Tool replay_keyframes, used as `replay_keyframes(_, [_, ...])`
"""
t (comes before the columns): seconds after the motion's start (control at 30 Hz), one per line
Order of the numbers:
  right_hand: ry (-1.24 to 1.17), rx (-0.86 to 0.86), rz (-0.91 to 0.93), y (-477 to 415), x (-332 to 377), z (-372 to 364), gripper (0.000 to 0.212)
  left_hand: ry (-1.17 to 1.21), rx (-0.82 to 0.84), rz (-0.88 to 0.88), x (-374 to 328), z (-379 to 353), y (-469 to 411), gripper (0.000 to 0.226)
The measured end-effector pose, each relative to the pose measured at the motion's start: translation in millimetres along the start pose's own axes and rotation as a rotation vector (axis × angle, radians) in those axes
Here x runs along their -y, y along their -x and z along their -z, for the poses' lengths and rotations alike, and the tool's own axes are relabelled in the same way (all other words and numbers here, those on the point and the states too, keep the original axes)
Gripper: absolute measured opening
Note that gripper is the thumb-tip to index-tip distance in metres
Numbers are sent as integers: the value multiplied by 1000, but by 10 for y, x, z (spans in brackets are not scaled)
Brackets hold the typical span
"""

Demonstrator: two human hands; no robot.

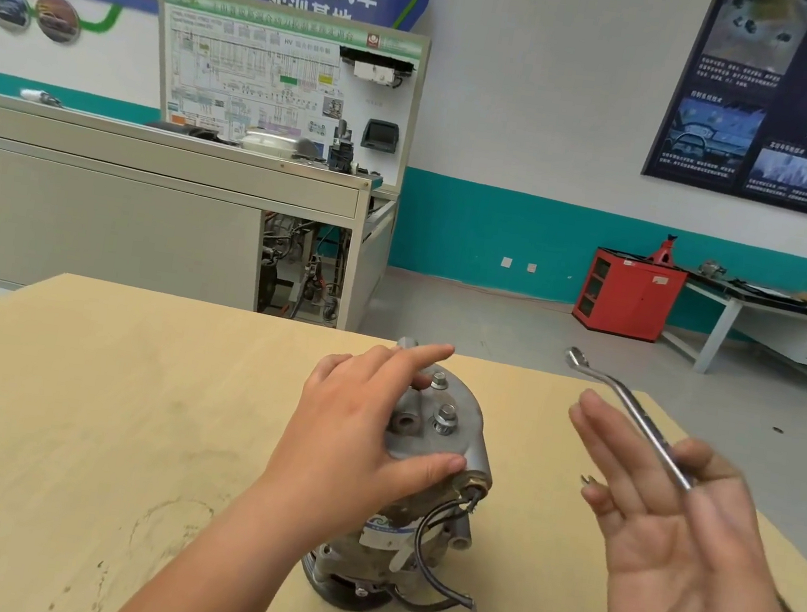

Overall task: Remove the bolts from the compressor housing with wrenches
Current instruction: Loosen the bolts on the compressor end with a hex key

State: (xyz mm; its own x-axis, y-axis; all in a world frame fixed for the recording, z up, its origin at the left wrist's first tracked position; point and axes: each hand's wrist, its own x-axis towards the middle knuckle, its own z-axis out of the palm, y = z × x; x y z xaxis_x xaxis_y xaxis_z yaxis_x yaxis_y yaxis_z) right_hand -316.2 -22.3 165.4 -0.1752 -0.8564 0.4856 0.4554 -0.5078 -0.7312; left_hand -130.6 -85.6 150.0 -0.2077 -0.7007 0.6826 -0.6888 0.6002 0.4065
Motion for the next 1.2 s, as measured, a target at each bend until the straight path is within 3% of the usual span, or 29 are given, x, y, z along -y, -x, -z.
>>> replay_keyframes(0.1, [327,93,-132,76,59,-88,65,-5,1,-8,-8,7,-2,64])
replay_keyframes(0.13, [403,99,-143,85,44,-87,71,-5,4,-7,-11,11,-3,63])
replay_keyframes(0.23, [512,222,-124,123,-60,-187,57,-12,12,-15,-10,19,2,61])
replay_keyframes(0.33, [556,230,-116,204,-166,-255,53,4,11,-14,-21,18,2,54])
replay_keyframes(0.43, [458,266,-235,90,-121,-313,62,13,-3,-23,-17,7,0,46])
replay_keyframes(0.47, [412,288,-326,81,-111,-291,75,8,-2,-28,-11,3,0,45])
replay_keyframes(0.5, [358,280,-387,73,-117,-283,70,3,1,-31,-1,-1,0,45])
replay_keyframes(0.53, [413,276,-385,68,-122,-287,78,4,5,-31,8,-3,2,45])
replay_keyframes(0.6, [520,266,-210,116,-147,-296,90,23,6,-29,19,-2,-2,48])
replay_keyframes(0.7, [346,215,-148,117,-156,-186,72,29,7,-26,22,0,-2,49])
replay_keyframes(0.8, [185,-40,-166,-284,-292,-4,33,40,9,-11,11,14,-3,40])
replay_keyframes(0.9, [333,-173,-232,-846,-565,10,23,35,37,-22,0,31,-7,31])
replay_keyframes(0.97, [549,-85,-237,-1157,-731,-153,26,17,47,-21,-14,47,-13,31])
replay_keyframes(1.1, [929,268,-157,-1451,-862,-478,35,18,51,-15,-19,47,-15,35])
replay_keyframes(1.13, [905,334,-198,-1479,-847,-515,35,10,59,-14,-23,50,-17,39])
replay_keyframes(1.2, [617,370,-341,-1508,-812,-504,31,-4,65,-13,-29,58,-21,50])
